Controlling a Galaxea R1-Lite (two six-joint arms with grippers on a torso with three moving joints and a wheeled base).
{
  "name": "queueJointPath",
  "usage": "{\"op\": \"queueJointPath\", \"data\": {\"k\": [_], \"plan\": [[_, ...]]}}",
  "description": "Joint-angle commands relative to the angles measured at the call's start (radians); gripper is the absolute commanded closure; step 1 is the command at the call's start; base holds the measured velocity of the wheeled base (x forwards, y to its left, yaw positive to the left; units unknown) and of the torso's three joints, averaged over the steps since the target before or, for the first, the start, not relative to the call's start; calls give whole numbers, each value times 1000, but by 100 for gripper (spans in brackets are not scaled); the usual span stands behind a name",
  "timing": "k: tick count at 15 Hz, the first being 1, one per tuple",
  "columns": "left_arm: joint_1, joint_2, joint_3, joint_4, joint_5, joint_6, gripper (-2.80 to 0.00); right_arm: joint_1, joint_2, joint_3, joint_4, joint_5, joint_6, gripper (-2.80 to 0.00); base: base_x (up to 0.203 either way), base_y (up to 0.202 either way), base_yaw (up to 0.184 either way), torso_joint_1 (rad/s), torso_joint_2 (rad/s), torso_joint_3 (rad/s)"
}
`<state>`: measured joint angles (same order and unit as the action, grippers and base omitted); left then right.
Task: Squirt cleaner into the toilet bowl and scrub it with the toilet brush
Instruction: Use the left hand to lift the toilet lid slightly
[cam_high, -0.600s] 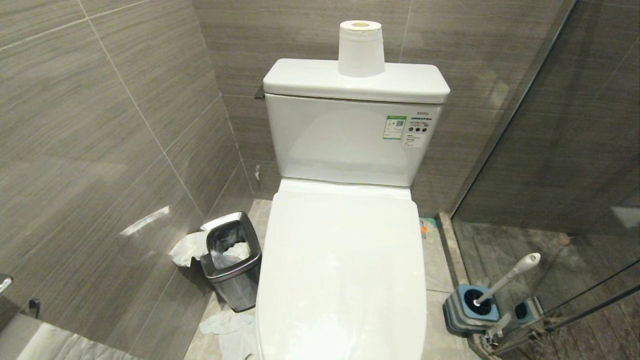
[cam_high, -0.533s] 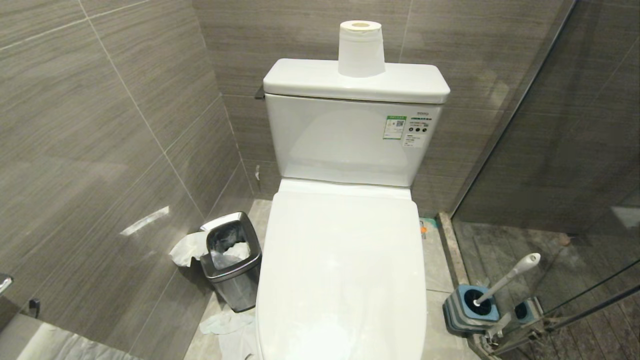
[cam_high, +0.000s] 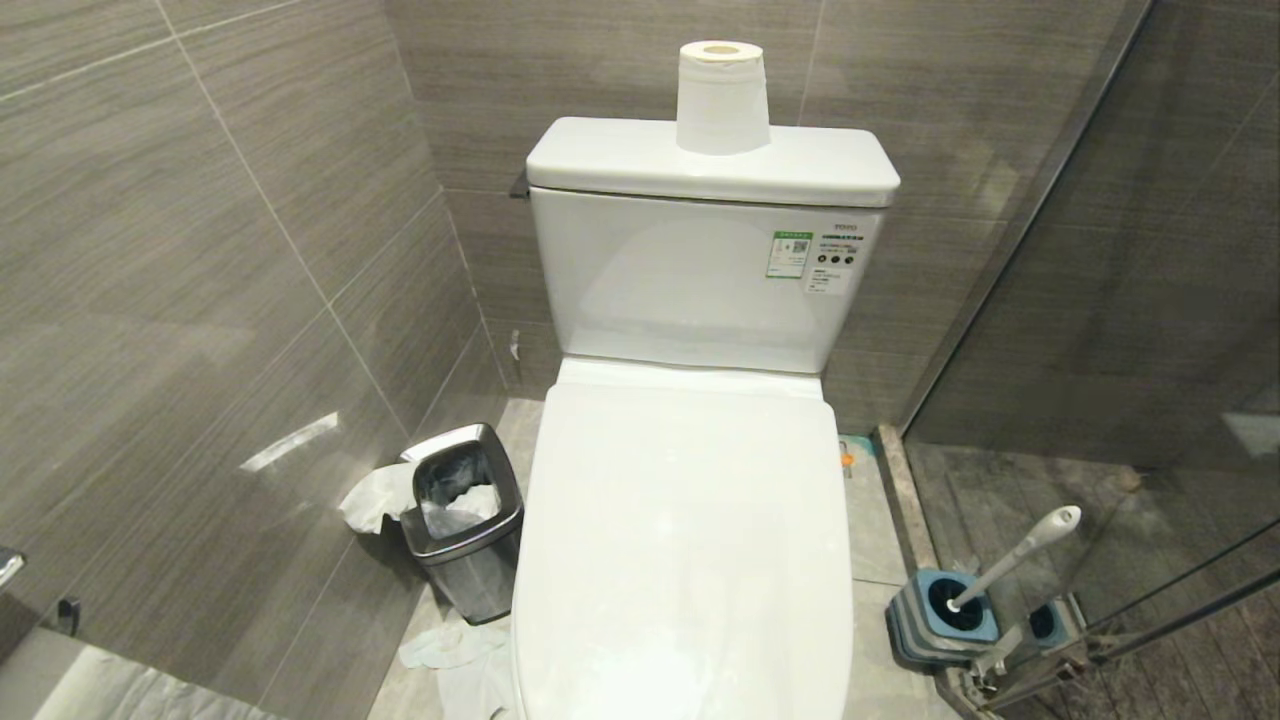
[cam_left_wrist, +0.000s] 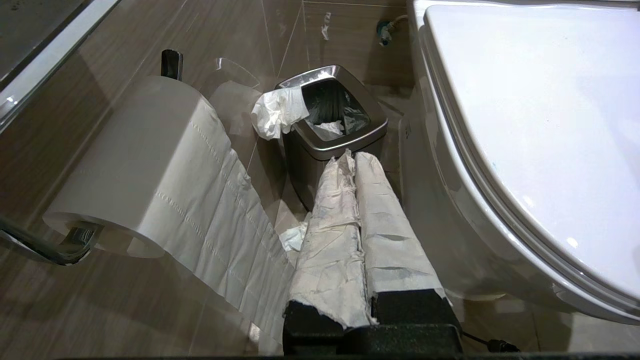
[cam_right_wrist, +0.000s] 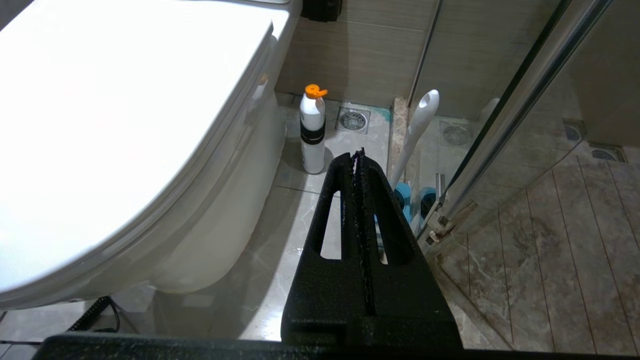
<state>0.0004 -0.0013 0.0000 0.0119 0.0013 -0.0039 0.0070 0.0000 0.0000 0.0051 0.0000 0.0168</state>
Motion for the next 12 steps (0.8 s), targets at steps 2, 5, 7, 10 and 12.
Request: {"op": "queueJointPath", "data": {"k": [2,5,7,10,12], "plan": [[1,1,2,0,0,-1,0,1,0,0,1,0,0,0,0,0,0,0,0,0],[0,1,2,0,0,-1,0,1,0,0,1,2,0,0,0,0,0,0,0,0],[0,1,2,0,0,-1,0,1,0,0,-1,0,0,0,0,0,0,0,0,0],[1,1,2,0,0,-1,0,1,0,0,1,1,0,0,0,0,0,0,0,0],[0,1,2,0,0,-1,0,1,0,0,0,0,0,0,0,0,0,0,0,0]]}}
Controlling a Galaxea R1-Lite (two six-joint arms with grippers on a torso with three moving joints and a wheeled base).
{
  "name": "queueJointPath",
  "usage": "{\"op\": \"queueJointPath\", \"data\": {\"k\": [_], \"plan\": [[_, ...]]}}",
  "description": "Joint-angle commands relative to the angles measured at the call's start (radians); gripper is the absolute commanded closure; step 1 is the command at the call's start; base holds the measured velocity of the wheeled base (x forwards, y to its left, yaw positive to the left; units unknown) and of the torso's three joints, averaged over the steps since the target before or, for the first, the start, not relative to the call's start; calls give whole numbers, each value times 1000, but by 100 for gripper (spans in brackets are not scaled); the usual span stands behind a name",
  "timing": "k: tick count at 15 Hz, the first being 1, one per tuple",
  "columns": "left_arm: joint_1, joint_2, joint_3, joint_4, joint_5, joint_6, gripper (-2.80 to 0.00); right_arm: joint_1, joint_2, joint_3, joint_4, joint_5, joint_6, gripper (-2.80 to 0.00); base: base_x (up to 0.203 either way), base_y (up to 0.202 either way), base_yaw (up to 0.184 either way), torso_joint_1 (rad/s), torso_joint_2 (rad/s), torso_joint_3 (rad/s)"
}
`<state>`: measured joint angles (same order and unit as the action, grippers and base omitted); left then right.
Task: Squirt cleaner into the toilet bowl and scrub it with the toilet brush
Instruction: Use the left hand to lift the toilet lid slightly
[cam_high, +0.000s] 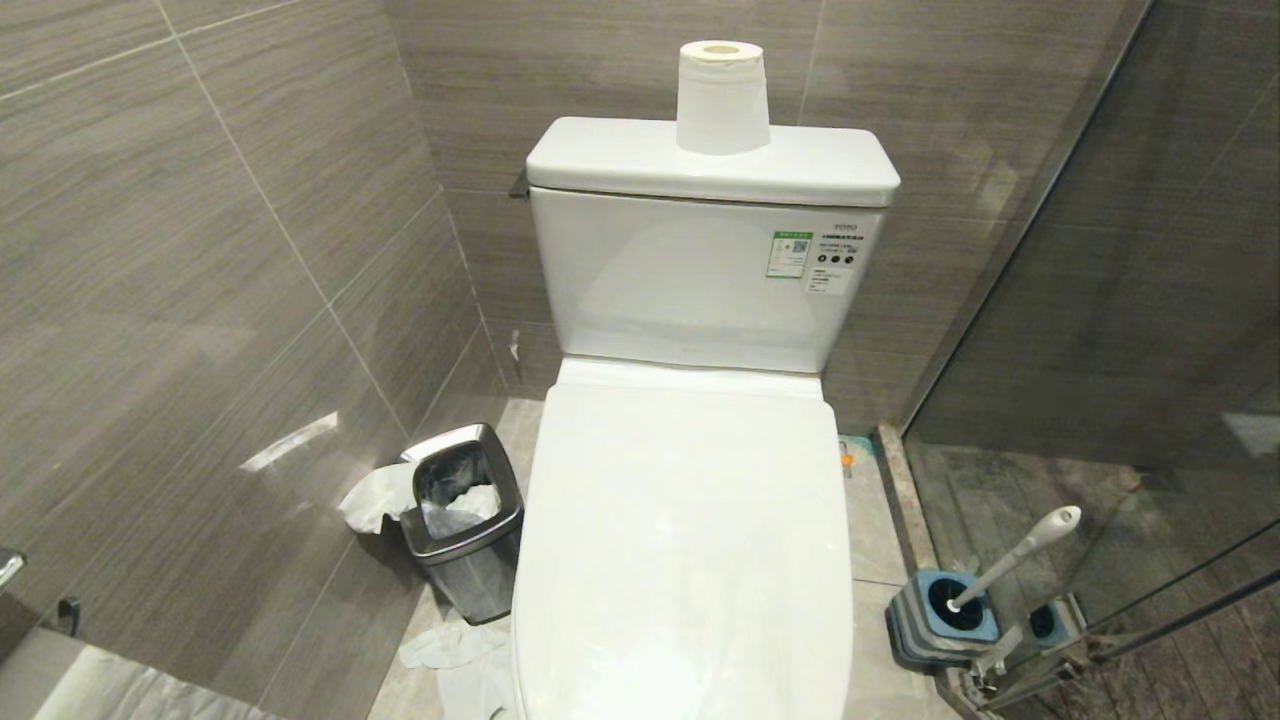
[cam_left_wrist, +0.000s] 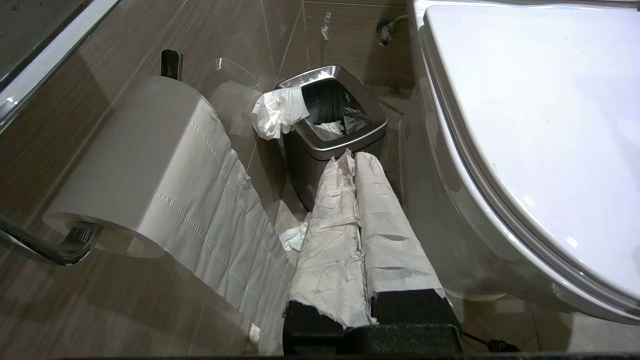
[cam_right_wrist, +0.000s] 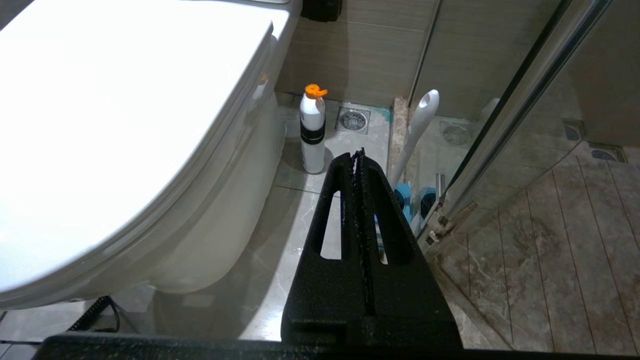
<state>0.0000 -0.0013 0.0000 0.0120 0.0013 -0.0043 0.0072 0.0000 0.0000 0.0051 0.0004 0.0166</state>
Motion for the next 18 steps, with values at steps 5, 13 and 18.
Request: {"op": "queueJointPath", "data": {"k": [5,13,18], "plan": [[0,1,2,0,0,0,0,-1,0,0,0,0,0,0,0,0,0,0,0,0],[1,1,2,7,-14,112,0,0,0,0,1,14,-63,0,0,0,0,0,0,0],[1,1,3,2,-61,206,0,0,0,-1,-3,33,-126,0,0,0,0,0,0,0]]}}
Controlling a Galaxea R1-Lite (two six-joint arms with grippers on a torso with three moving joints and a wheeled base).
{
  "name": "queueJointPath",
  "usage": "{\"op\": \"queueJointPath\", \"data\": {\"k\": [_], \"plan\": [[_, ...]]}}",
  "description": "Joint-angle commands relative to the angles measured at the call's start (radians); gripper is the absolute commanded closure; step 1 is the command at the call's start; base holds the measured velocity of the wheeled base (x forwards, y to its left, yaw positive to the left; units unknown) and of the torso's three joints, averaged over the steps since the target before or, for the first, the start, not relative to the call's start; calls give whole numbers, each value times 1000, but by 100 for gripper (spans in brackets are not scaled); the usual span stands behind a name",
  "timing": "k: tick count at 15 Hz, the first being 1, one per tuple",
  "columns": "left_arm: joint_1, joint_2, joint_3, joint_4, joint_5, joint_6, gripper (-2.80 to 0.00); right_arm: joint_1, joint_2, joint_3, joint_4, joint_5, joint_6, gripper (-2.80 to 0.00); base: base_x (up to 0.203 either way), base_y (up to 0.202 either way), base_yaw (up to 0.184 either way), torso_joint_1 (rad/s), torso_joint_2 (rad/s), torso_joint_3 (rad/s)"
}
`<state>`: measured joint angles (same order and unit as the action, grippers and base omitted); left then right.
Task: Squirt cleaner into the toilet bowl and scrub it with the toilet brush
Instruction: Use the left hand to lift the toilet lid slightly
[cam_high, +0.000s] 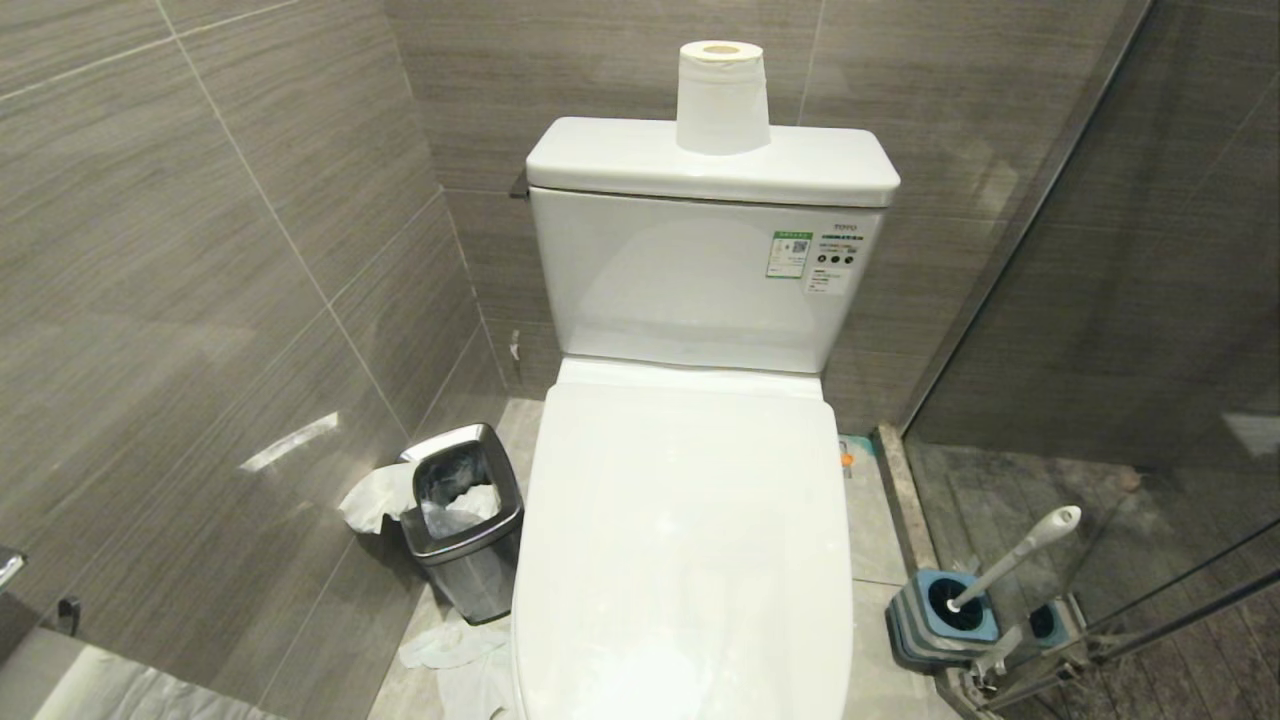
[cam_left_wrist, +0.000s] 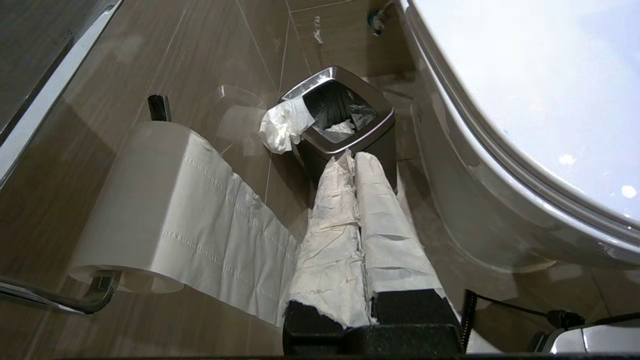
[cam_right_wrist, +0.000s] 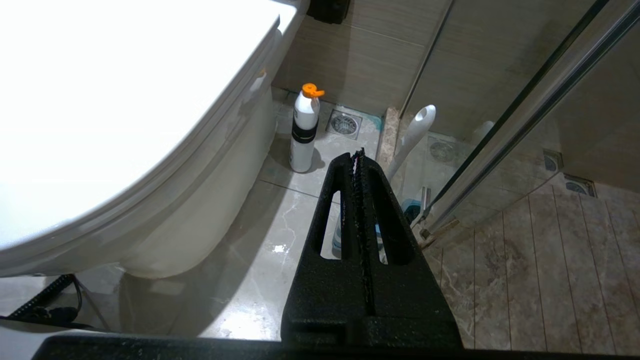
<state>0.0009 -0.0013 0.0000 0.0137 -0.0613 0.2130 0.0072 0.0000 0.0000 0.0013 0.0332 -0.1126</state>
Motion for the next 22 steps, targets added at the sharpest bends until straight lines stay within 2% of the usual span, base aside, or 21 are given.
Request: {"op": "queueJointPath", "data": {"k": [1,3,5,8,11,12,14,15,18,19,21,22], "plan": [[0,1,2,0,4,-45,0,0,0,0,4,0,36,0,0,0,0,0,0,0],[-1,1,2,0,16,-133,0,0,0,-1,4,-23,142,0,0,0,0,0,0,0],[-1,1,0,0,41,-181,0,0,0,-2,3,-53,186,0,0,0,0,0,0,0],[0,1,0,0,41,-170,0,0,0,-2,2,-55,183,0,0,0,0,0,0,0],[0,1,2,0,32,-103,0,0,0,-2,2,-49,154,0,0,0,0,0,0,0],[-1,1,2,0,34,-112,0,0,0,-2,3,-50,165,0,0,0,0,0,0,0],[-1,1,0,0,42,-180,0,0,0,-2,2,-52,186,0,0,0,0,0,0,0],[-1,1,0,0,41,-179,0,0,0,-2,3,-52,186,0,0,0,0,0,0,0],[-1,1,1,0,16,-73,0,0,0,-1,3,-45,150,0,0,0,0,0,0,0],[-1,1,2,0,7,-67,0,0,0,-2,4,-34,142,0,0,0,0,0,0,0],[-1,1,-1,4,23,-156,0,0,0,-2,3,-36,151,0,0,0,0,0,0,0],[-1,1,1,0,33,-166,0,0,0,-2,3,-38,154,0,0,0,0,0,0,0]]}}
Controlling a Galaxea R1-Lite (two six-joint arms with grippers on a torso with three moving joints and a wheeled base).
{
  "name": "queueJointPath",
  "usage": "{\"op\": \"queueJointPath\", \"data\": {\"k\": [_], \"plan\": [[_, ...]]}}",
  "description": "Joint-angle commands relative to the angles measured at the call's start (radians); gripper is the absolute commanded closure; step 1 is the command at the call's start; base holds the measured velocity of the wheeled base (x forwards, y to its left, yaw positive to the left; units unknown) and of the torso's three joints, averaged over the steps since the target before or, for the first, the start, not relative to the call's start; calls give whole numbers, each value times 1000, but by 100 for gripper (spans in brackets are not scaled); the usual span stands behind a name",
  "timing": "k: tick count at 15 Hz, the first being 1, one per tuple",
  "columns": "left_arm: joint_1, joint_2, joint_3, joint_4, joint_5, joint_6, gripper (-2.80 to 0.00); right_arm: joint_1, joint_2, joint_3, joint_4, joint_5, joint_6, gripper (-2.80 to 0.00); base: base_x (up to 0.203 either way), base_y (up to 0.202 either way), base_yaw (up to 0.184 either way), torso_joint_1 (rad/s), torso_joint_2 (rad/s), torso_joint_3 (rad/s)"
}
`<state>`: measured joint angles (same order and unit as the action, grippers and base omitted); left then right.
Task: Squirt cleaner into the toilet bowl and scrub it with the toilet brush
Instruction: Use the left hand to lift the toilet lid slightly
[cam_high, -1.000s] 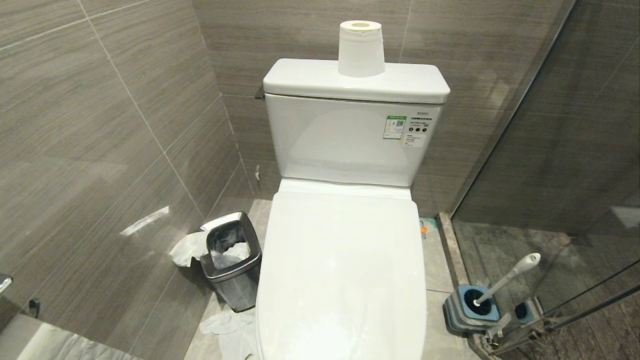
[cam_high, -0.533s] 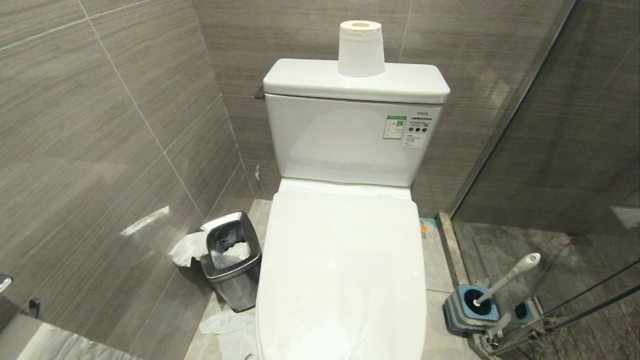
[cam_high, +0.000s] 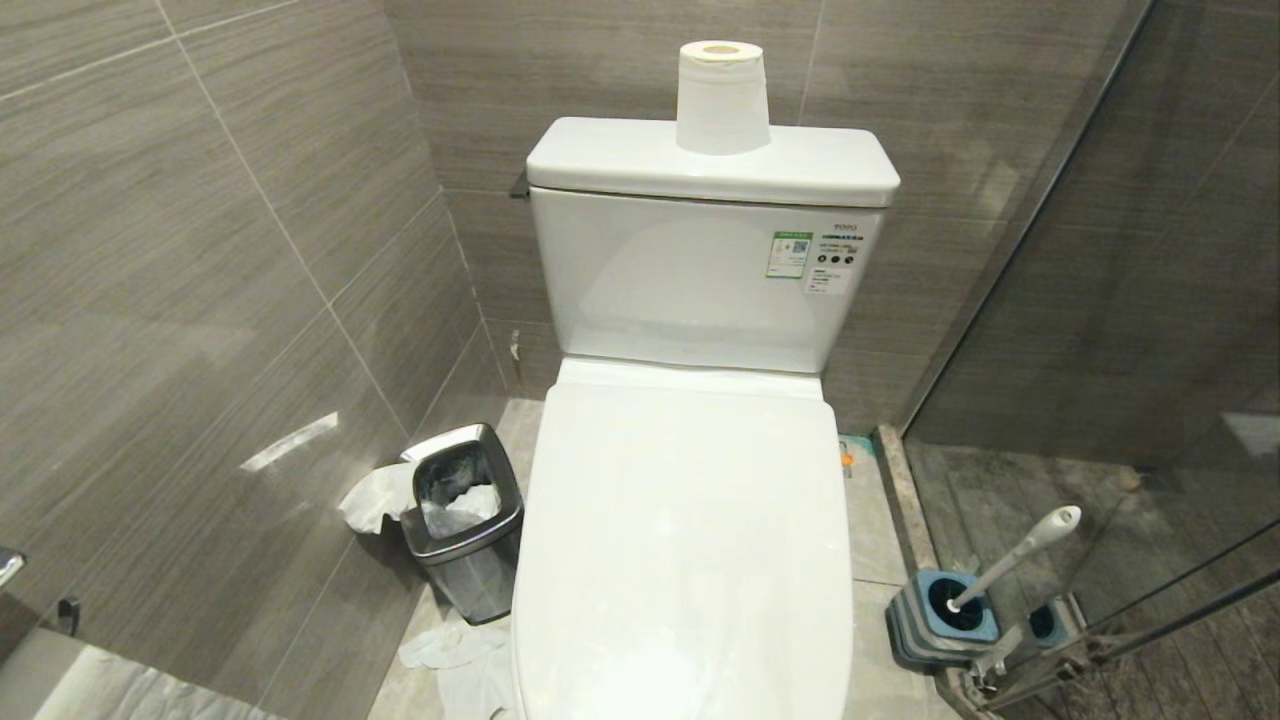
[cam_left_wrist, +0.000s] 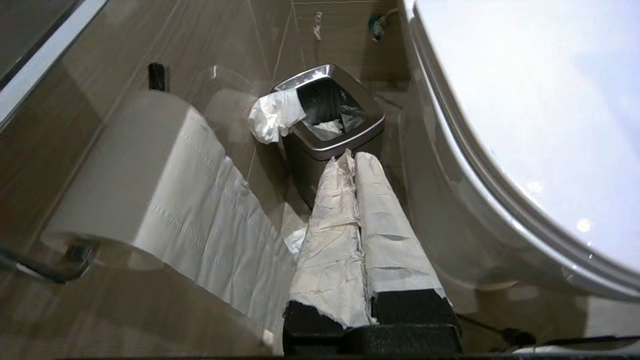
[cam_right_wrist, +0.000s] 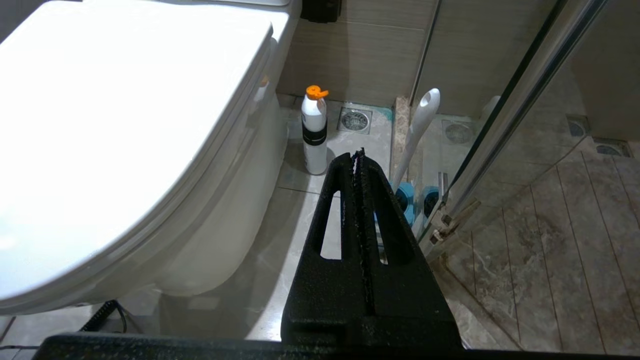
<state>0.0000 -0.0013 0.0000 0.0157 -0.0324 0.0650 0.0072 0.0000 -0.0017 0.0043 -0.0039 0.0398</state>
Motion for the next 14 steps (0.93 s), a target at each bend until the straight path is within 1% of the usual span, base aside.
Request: {"op": "queueJointPath", "data": {"k": [1,6,8,14], "plan": [[0,1,2,-2,5,-13,0,0,0,0,-1,-2,4,0,0,0,0,0,0,0],[0,1,0,-2,5,-11,0,0,0,1,-1,-2,8,0,0,0,0,0,0,0],[0,1,0,-3,11,-36,0,0,0,0,0,-2,8,0,0,0,0,0,0,0],[0,1,0,-2,11,-30,0,0,0,2,-1,-2,7,0,0,0,0,0,0,0]]}}
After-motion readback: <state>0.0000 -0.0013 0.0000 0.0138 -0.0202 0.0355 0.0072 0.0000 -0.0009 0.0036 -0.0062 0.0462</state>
